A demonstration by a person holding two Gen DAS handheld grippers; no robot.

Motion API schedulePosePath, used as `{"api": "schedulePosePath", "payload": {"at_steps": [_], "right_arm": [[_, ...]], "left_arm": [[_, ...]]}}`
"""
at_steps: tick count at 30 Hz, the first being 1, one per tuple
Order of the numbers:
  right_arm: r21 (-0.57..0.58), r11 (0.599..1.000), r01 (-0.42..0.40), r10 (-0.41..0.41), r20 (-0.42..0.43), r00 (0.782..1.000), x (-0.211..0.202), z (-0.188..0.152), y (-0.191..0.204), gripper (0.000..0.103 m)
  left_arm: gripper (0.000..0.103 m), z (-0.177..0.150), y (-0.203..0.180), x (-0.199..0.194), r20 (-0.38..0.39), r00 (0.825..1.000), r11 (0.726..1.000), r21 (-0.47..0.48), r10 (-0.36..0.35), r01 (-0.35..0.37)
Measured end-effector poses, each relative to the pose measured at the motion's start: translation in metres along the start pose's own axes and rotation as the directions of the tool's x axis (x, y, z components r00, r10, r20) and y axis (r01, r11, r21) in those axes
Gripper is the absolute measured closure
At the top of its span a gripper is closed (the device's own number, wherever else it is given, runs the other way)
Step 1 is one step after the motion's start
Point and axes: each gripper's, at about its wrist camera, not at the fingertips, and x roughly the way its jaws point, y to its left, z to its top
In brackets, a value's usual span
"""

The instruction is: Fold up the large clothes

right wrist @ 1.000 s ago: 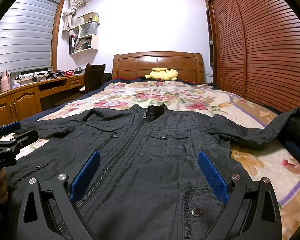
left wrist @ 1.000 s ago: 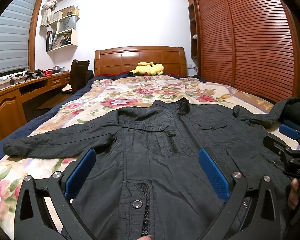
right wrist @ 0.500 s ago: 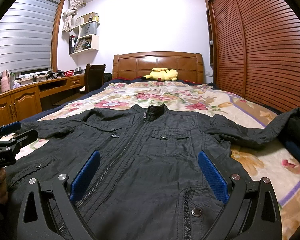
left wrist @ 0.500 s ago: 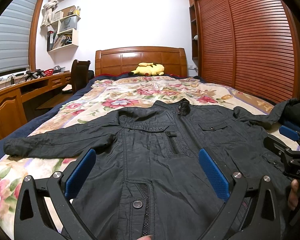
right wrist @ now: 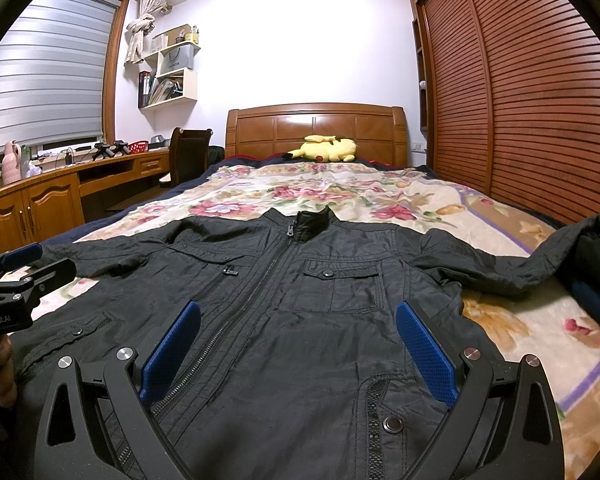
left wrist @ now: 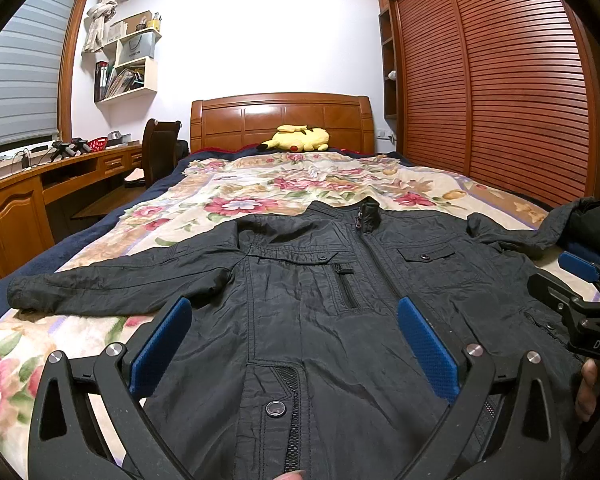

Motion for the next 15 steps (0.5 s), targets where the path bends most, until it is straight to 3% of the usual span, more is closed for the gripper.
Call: {"api": "schedulePosePath", "payload": {"at_steps": [15], "right_arm": [[-0.014, 0.999, -0.032, 0.031, -0.019, 0.999, 0.0040, 0.0046, 0.0087, 0.004]], "left_arm": [[0.000, 0.0011, 0.0063, -0.0009, -0.021, 1.000, 1.000, -0.007, 0.014, -0.014]]}}
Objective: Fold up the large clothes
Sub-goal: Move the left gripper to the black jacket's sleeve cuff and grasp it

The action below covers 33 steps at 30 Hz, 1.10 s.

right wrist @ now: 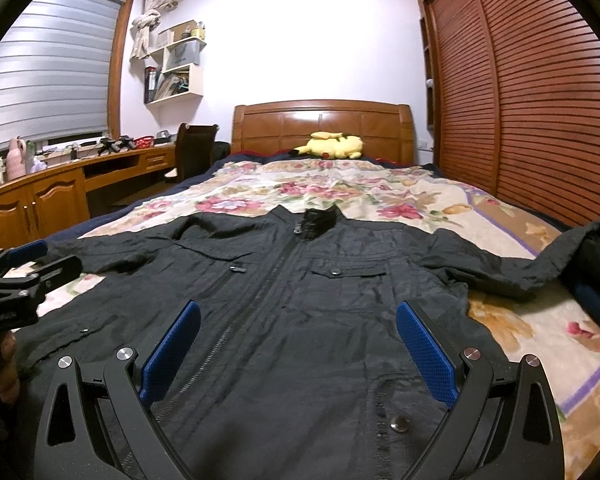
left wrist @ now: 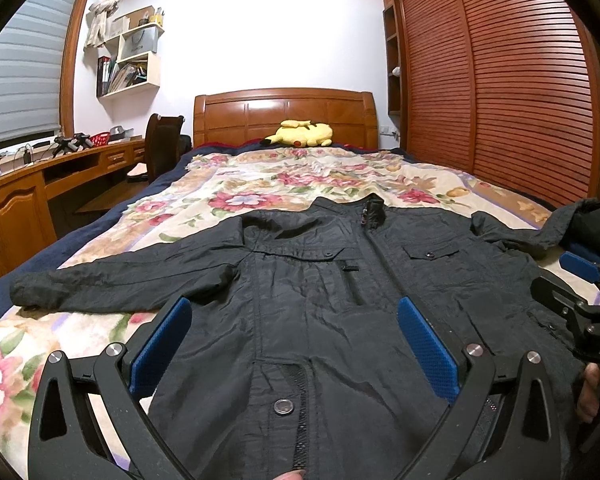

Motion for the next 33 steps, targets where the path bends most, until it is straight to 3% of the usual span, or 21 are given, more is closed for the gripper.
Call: {"api": "schedulePosePath", "payload": {"at_steps": [24, 33], "right_arm": [[-0.127, 0.979, -0.162, 0.161, -0.017, 0.987, 0.020, 0.038, 0.033, 0.005], [-0.120, 0.959, -0.255, 0.253, -0.031, 0.967, 0.052, 0.053, 0.045, 0.005]], "left_arm": [[0.000, 0.003, 0.083, -0.026, -0.070, 0.992, 0.992, -0.060, 0.103, -0.107], [0.000, -0.007, 0.139, -0.037, -0.106, 0.973, 0.975, -0.064, 0.204, -0.211]]}}
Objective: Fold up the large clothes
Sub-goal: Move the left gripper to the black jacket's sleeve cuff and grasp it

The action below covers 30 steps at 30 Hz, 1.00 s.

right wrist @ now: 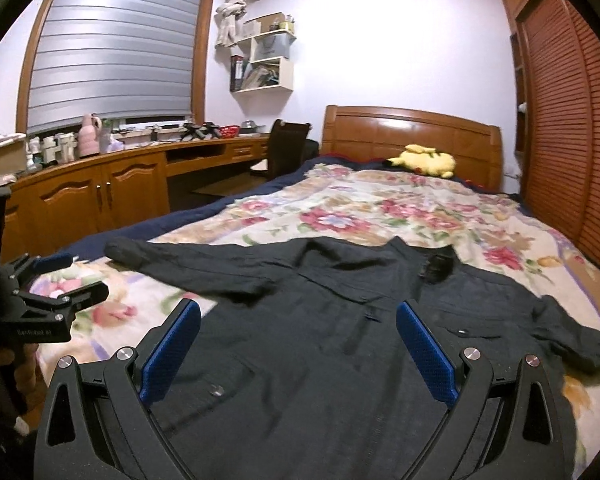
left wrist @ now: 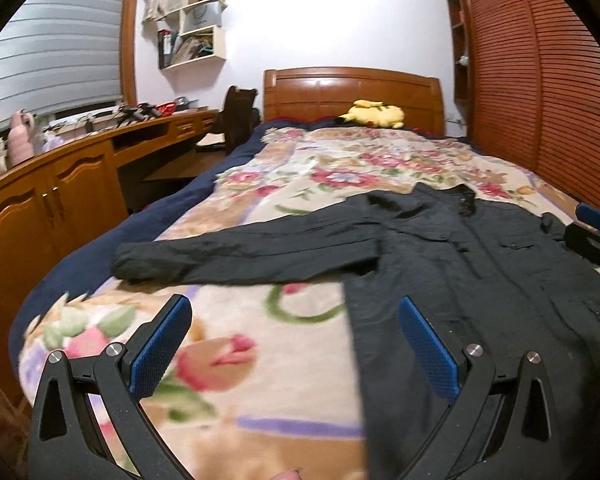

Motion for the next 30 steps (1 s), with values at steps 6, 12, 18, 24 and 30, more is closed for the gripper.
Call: {"api": "schedulePosePath", "payload": {"at_steps": [6, 12, 18, 24, 30], "right_arm": [[-0.011, 0.997, -0.079, 0.078, -0.056, 0.995, 0.030, -0.002, -0.002, 0.005], [-0.017, 0.992, -0.123, 0.120, -0.103, 0.987, 0.054, -0.011, -0.014, 0.005], [-0.042, 0.989, -0.144, 0.136, -0.165, 0.977, 0.070, -0.022, -0.023, 0.005], [-0.057, 0.983, -0.173, 0.160, -0.179, 0.971, 0.063, -0.018, -0.029, 0.005], [-0.082, 0.978, -0.193, 0.177, -0.169, 0.970, 0.050, -0.014, -0.024, 0.005]], "left_arm": [[0.000, -0.006, 0.035, 0.006, -0.031, 0.999, 0.999, -0.014, 0.028, -0.029], [0.000, -0.009, 0.074, 0.011, -0.020, 0.995, 0.995, -0.007, 0.099, -0.099], [0.000, -0.009, 0.107, 0.032, -0.069, 0.992, 0.994, -0.002, 0.106, -0.106], [0.015, -0.007, 0.146, 0.066, -0.151, 0.983, 0.993, -0.030, 0.109, -0.115], [0.026, 0.000, 0.179, 0.106, -0.209, 0.967, 0.984, -0.066, 0.147, -0.164]]}}
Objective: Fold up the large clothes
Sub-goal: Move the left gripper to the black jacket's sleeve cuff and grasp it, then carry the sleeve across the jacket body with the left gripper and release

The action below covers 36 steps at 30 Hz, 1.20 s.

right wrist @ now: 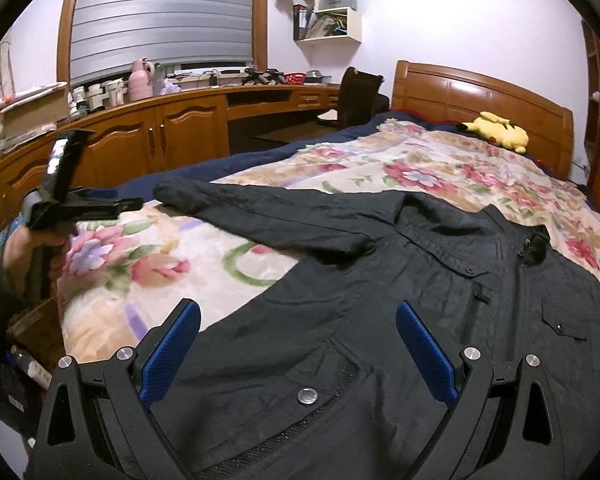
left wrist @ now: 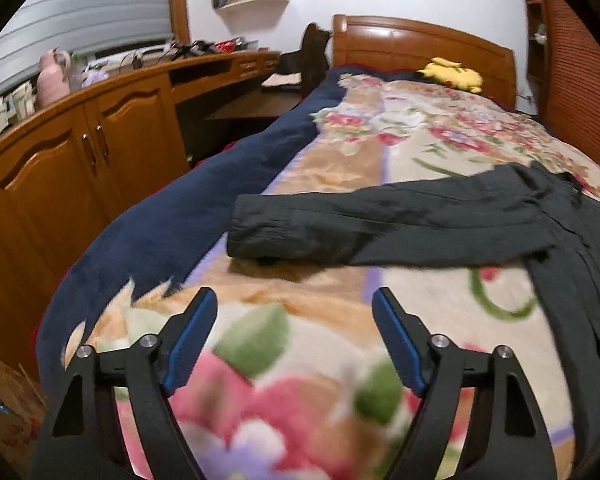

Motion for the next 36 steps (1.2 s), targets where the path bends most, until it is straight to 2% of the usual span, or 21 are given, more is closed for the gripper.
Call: {"api": "schedulePosePath", "payload": {"at_steps": [3, 11, 14, 17, 18, 19, 24, 30, 36], "right_arm": [[0.003, 1.000, 0.018, -0.018, -0.007, 1.000, 0.005, 0.000, 0.006, 0.005], [-0.009, 1.000, -0.010, 0.010, -0.016, 1.000, 0.019, 0.010, 0.026, 0.005], [-0.005, 1.000, -0.010, 0.010, -0.017, 1.000, 0.024, 0.013, 0.025, 0.005], [-0.002, 1.000, -0.007, 0.007, -0.022, 1.000, 0.029, 0.016, 0.026, 0.005], [-0.001, 1.000, -0.006, 0.006, -0.022, 1.000, 0.030, 0.017, 0.025, 0.005], [0.001, 1.000, -0.004, 0.004, -0.021, 1.000, 0.029, 0.017, 0.024, 0.005], [0.005, 1.000, 0.007, -0.007, 0.001, 1.000, 0.021, 0.020, 0.023, 0.005], [0.022, 0.999, 0.038, -0.039, 0.035, 0.999, 0.003, 0.017, 0.016, 0.005], [0.050, 0.996, 0.074, -0.076, 0.049, 0.996, -0.014, 0.010, 0.003, 0.005]], "left_arm": [[0.027, 0.010, 0.012, 0.020, -0.020, 1.000, 0.999, -0.030, 0.016, -0.017], [0.029, 0.035, 0.029, 0.059, -0.062, 0.998, 0.997, -0.082, 0.011, -0.016], [0.037, 0.041, 0.028, 0.070, -0.075, 0.997, 0.997, -0.076, 0.002, -0.008], [0.052, 0.045, 0.026, 0.082, -0.107, 0.993, 0.995, -0.095, -0.050, 0.040], [0.072, 0.046, 0.025, 0.085, -0.116, 0.991, 0.993, -0.104, -0.068, 0.056], [0.085, 0.046, 0.023, 0.085, -0.126, 0.987, 0.990, -0.109, -0.098, 0.085], [0.094, 0.058, -0.011, 0.056, -0.094, 0.990, 0.995, -0.001, -0.104, 0.104], [0.095, 0.085, -0.056, -0.005, -0.004, 0.992, 0.988, 0.085, -0.128, 0.127], [0.096, 0.099, -0.110, -0.054, 0.062, 0.976, 0.968, 0.154, -0.209, 0.197]]}}
